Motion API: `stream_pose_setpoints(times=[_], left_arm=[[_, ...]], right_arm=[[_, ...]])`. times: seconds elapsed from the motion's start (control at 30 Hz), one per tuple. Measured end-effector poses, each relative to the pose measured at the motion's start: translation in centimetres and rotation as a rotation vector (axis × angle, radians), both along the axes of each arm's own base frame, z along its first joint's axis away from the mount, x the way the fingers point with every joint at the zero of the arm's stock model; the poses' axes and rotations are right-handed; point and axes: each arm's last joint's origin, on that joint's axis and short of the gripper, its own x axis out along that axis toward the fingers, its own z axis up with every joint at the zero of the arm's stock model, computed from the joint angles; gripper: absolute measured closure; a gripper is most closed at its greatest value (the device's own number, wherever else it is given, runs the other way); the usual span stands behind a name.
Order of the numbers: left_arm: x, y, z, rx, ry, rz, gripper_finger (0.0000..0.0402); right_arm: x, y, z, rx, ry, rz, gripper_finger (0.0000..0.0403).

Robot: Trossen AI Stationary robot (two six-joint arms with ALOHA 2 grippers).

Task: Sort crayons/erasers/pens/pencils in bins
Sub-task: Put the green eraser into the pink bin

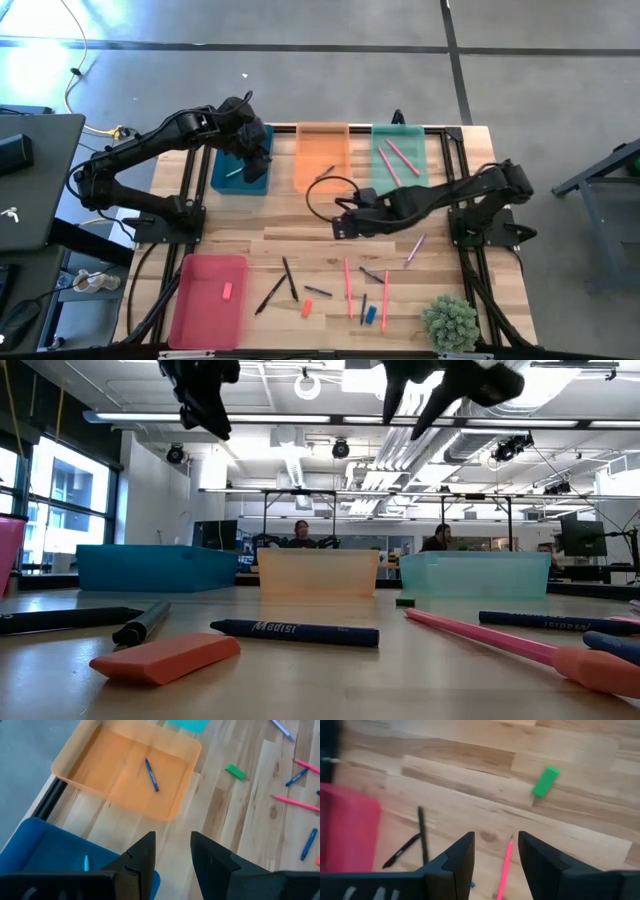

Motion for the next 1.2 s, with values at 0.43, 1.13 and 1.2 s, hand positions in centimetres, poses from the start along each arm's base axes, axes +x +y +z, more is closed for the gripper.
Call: stream_pose_setpoints(times=[0.43, 1.13, 1.2], left_arm=[[-0.7, -0.4, -0.5, -0.042, 0.085, -0.018, 0.0291], [-0.7, -0.4, -0.5, -0.034, 0.085, -0.027, 0.0291], [-0.7, -0.4, -0.5, -0.034, 0.085, -0.027, 0.0291]], right_arm=[[0.8, -3.6, -6.6, 0.058, 0.152, -0.059, 0.0216], [0.9, -7.3, -11.7, 0.171, 0.115, -0.278, 0.0231], [1.3, -7.2, -12.4, 0.179, 0.122, -0.270, 0.0231]])
